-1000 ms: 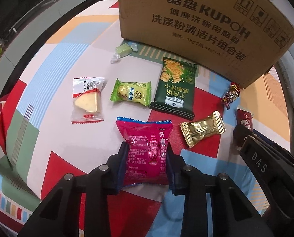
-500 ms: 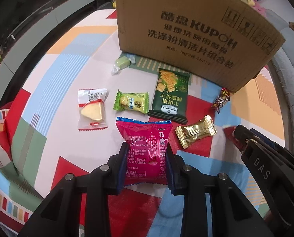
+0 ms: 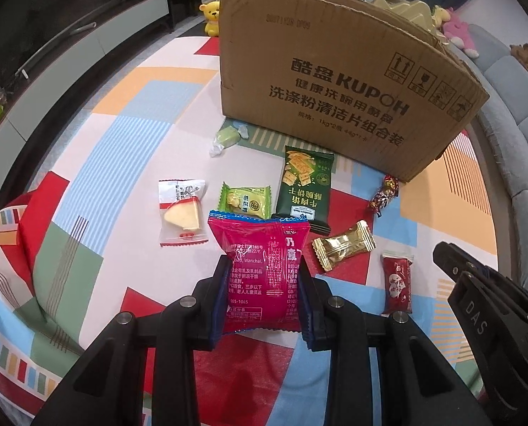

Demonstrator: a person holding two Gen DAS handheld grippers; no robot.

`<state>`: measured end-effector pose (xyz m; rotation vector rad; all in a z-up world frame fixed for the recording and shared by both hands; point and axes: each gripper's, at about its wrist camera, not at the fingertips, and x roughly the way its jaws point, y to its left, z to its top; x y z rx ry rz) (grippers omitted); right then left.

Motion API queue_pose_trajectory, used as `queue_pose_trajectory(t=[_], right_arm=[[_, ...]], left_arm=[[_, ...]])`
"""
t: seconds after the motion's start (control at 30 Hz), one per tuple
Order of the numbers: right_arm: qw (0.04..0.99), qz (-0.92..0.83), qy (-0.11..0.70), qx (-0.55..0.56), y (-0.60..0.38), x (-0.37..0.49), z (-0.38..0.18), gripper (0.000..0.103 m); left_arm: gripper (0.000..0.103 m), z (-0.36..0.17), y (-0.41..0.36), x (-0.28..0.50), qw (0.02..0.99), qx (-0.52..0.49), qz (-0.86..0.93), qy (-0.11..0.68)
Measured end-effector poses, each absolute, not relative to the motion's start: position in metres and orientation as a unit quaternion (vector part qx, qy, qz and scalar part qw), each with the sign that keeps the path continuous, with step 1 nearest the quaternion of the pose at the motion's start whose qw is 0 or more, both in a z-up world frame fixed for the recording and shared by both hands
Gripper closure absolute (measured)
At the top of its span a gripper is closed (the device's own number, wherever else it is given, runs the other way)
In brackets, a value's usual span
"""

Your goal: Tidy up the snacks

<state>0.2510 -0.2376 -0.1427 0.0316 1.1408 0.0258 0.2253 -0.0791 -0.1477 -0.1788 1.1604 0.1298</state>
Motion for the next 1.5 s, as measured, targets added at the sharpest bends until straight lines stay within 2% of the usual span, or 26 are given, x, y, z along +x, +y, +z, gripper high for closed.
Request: queue_pose_trajectory(t=[0.07, 0.13, 0.17, 0.2, 0.67, 0.77, 0.87, 1.17, 1.5], right_arm=[[0.837, 0.013, 0.547, 0.017, -0.24, 0.251, -0.147, 0.094], [0.836, 0.014, 0.548, 0.018, -0.242, 0.251, -0.15, 0.075], [0.837, 0.019, 0.546, 0.018, -0.243, 0.25, -0.152, 0.06], [0.837, 0.021, 0.546, 0.016, -0.243, 0.25, -0.153, 0.055], [0.812, 0.037, 0.583, -0.01, -0.234, 0.249, -0.19, 0.056], [0.812, 0.039, 0.582, -0.02, -0.231, 0.246, -0.194, 0.066], [0.815, 0.048, 0.577, -0.026, -0.227, 0.244, -0.192, 0.081], [0.821, 0.05, 0.568, -0.009, -0.234, 0.237, -0.188, 0.081], [0.846, 0.061, 0.529, 0.008, -0.238, 0.227, -0.148, 0.081]], left_arm=[[0.07, -0.148, -0.081, 0.226, 0.83, -0.083, 0.058, 0.548], [0.07, -0.151, -0.082, 0.228, 0.829, -0.082, 0.056, 0.55], [0.07, -0.152, -0.083, 0.228, 0.829, -0.08, 0.056, 0.551], [0.07, -0.154, -0.083, 0.228, 0.828, -0.08, 0.056, 0.552], [0.07, -0.171, -0.081, 0.232, 0.819, -0.075, 0.061, 0.565], [0.07, -0.172, -0.081, 0.232, 0.818, -0.075, 0.06, 0.567], [0.07, -0.174, -0.08, 0.233, 0.817, -0.077, 0.061, 0.568], [0.07, -0.17, -0.079, 0.23, 0.822, -0.082, 0.058, 0.561], [0.07, -0.151, -0.084, 0.226, 0.836, -0.078, 0.045, 0.541]])
